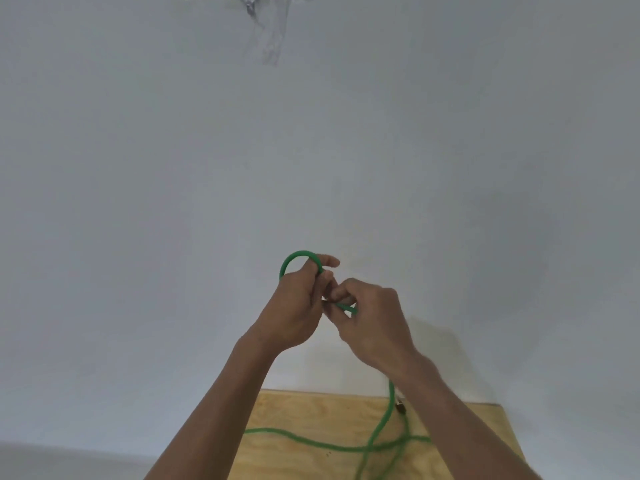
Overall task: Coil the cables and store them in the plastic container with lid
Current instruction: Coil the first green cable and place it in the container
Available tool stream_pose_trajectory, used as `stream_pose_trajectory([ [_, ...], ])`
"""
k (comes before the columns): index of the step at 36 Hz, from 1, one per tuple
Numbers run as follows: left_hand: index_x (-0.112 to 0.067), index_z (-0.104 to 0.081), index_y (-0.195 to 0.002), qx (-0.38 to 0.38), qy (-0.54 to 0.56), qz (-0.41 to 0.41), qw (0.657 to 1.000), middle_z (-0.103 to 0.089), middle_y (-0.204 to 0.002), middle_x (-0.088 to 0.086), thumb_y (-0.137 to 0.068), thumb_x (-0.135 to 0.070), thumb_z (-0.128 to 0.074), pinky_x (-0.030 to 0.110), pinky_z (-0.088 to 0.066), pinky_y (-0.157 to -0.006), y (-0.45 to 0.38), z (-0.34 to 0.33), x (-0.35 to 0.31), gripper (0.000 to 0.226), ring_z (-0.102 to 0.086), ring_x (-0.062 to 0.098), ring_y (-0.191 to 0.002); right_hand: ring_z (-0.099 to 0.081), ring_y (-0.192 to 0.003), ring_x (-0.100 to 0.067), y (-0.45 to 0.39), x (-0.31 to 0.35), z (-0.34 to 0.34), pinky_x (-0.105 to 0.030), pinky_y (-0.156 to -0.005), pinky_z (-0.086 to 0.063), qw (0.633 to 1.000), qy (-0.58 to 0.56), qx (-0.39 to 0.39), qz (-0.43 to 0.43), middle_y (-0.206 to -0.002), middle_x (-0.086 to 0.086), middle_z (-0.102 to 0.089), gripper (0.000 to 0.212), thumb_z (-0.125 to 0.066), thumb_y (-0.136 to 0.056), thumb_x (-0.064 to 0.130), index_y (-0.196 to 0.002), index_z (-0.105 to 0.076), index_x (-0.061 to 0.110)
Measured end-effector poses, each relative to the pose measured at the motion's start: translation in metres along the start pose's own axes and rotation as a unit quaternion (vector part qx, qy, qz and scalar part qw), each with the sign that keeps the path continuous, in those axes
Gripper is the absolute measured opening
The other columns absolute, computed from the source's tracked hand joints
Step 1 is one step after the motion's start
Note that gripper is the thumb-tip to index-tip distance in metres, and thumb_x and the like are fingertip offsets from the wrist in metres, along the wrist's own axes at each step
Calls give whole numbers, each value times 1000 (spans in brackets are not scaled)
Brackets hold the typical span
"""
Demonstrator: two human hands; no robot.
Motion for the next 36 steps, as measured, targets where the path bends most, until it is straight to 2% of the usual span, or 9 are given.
stream_pose_trajectory([
  [3, -9, -64, -103, 25, -27, 10, 999, -64, -83, -9, -108, -19, -41, 15, -46, -70, 6, -1, 5, 25, -58, 4, -69, -70, -73, -11, -11, 2, 16, -31, -71, -58, 994, -27, 108, 6, -79, 9, -74, 12, -83, -78, 23, -78, -71, 25],
  [7, -8, -60, -77, 66, 41, 40, 996, -58, -63, 2, -106, -52, -29, 31, -43, -62, 14, 0, 7, 62, -50, 15, -57, -71, -72, -23, -27, 9, 39, -44, -71, -59, 982, -33, 179, 47, -79, 8, -76, 16, -79, -80, 11, -81, -74, 26],
  [12, 1, -61, -88, 112, 189, 76, 973, -43, -58, 6, -106, -55, -25, 38, -45, -65, 18, -8, -9, 69, -38, 23, -57, -73, -79, -13, -41, 21, 56, -44, -76, -58, 981, -103, 132, 98, -79, 6, -78, 21, -87, -71, 8, -87, -78, 18],
  [17, -2, -62, -89, 153, 325, 95, 929, -36, -56, 8, -104, -51, -31, 32, -43, -59, 21, -9, -27, 60, -31, 23, -55, -66, -66, -2, -45, 21, 62, -19, -64, -50, 968, -199, 84, 125, -73, 8, -75, 21, -88, -67, 2, -86, -78, 4],
  [24, -1, -64, -103, 183, 437, 52, 879, -49, -62, 10, -104, -39, -37, 34, -49, -65, 26, -23, -51, 46, -42, 22, -59, -70, -78, -12, -40, -13, 49, -29, -79, -54, 936, -348, 51, 11, -79, 4, -77, 16, -74, -86, 6, -101, -75, 4],
  [28, 3, -66, -107, 212, 488, 39, 845, -50, -62, 12, -105, -32, -38, 35, -50, -65, 23, -29, -62, 44, -47, 21, -57, -73, -90, -18, -17, -16, 35, -33, -90, -56, 945, -318, 63, 35, -82, 1, -78, 46, -70, -80, 33, -113, -69, 1],
  [32, 7, -69, -106, 204, 517, 37, 830, -50, -54, 9, -105, -35, -36, 31, -50, -60, 18, -29, -69, 53, -49, 22, -53, -69, -65, -4, -2, -18, 18, -21, -71, -51, 963, -249, 95, 24, -52, 7, -66, 24, -51, -83, 19, -78, -73, 26],
  [34, 5, -71, -100, 189, 533, 39, 824, -48, -48, 7, -106, -36, -34, 30, -48, -54, 15, -30, -72, 55, -47, 20, -48, -63, -57, -1, 4, -19, 9, -18, -63, -49, 951, -283, 125, -25, -48, 11, -61, 52, -47, -85, -3, -47, -66, 28],
  [36, 4, -72, -95, 174, 531, 41, 828, -46, -46, 7, -104, -36, -34, 30, -46, -52, 10, -29, -74, 57, -44, 19, -45, -59, -54, -5, 10, -18, 6, -22, -61, -47, 927, -348, 115, -78, -49, 11, -58, 50, -45, -81, -1, -41, -58, 26],
])
Point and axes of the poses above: each hand's wrist, its own y-axis away from the middle knuckle, its own z-axis out of the back of the hand, x = y × z, the point moved 4 cm from there along -y, towards the middle knuckle
